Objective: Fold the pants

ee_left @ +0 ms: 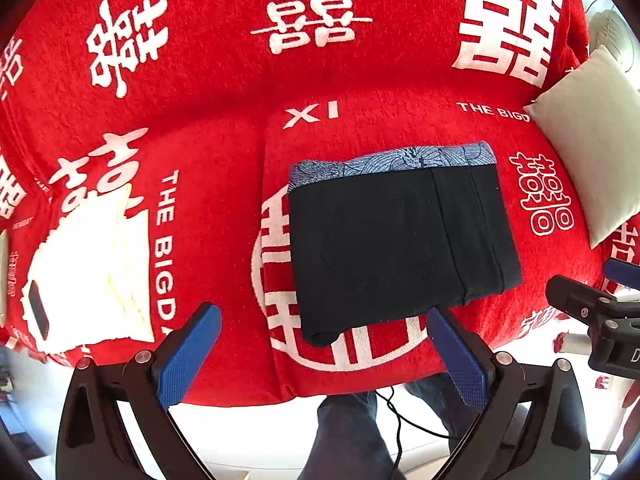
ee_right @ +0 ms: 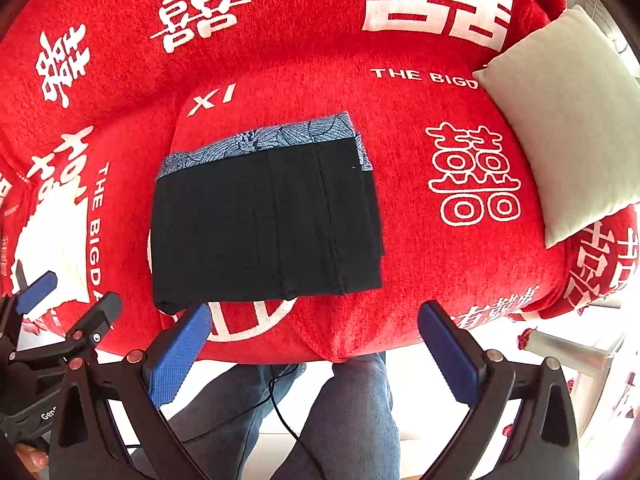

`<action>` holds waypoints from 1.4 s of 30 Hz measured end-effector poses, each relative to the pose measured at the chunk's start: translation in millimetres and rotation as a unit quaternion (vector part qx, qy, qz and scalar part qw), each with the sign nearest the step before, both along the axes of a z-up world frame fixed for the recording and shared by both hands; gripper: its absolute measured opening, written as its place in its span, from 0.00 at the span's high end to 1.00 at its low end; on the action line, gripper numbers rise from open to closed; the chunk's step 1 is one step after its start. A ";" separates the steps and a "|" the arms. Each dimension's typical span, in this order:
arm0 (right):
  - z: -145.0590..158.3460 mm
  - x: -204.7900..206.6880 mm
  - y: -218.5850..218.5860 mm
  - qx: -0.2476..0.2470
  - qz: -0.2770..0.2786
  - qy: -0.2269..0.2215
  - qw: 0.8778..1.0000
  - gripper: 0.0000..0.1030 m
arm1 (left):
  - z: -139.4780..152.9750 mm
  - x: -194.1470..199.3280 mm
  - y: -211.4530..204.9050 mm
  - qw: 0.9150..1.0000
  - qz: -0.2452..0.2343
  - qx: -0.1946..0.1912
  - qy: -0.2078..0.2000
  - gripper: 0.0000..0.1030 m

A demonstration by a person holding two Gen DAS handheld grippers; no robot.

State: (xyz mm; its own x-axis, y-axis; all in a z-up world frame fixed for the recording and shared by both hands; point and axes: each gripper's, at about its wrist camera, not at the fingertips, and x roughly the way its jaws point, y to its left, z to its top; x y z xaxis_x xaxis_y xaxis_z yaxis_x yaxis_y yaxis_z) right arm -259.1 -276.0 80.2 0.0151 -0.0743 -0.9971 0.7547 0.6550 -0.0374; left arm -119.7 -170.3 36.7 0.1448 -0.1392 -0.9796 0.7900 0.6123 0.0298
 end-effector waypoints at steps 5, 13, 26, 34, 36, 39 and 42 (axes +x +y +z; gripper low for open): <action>5.4 -3.4 -1.3 0.001 0.026 0.010 1.000 0.00 | 0.5 -8.6 0.3 0.999 0.024 0.017 0.017 0.00; 9.2 -15.6 2.7 -0.002 0.064 0.018 0.998 0.00 | -1.6 -31.2 2.9 0.998 0.050 0.035 0.034 0.00; 7.7 -17.8 7.5 0.010 0.070 0.005 0.997 0.00 | 4.7 -39.5 6.1 0.998 0.040 0.050 0.011 0.00; 7.6 -16.9 7.7 0.008 0.068 0.005 0.998 0.00 | 5.4 -40.1 6.3 0.998 0.036 0.050 0.007 0.00; 8.1 -16.2 7.7 0.007 0.068 0.005 0.998 0.00 | 5.2 -40.3 6.0 0.998 0.036 0.050 0.008 0.00; 8.6 -15.9 7.7 0.004 0.068 0.005 0.998 0.00 | 5.1 -41.0 5.4 0.998 0.033 0.051 0.007 0.00; 9.4 -15.3 7.2 0.004 0.066 0.005 0.998 0.00 | 5.6 -42.6 3.8 0.998 0.027 0.051 0.007 0.00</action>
State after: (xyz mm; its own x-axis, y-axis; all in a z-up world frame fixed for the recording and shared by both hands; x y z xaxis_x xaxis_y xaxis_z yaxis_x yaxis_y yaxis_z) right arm -274.4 -268.9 89.6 0.0152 -0.0646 -0.9978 0.6611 0.7493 -0.0384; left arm -162.3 -166.5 42.3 0.1365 -0.0312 -0.9901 0.7565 0.6486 0.0838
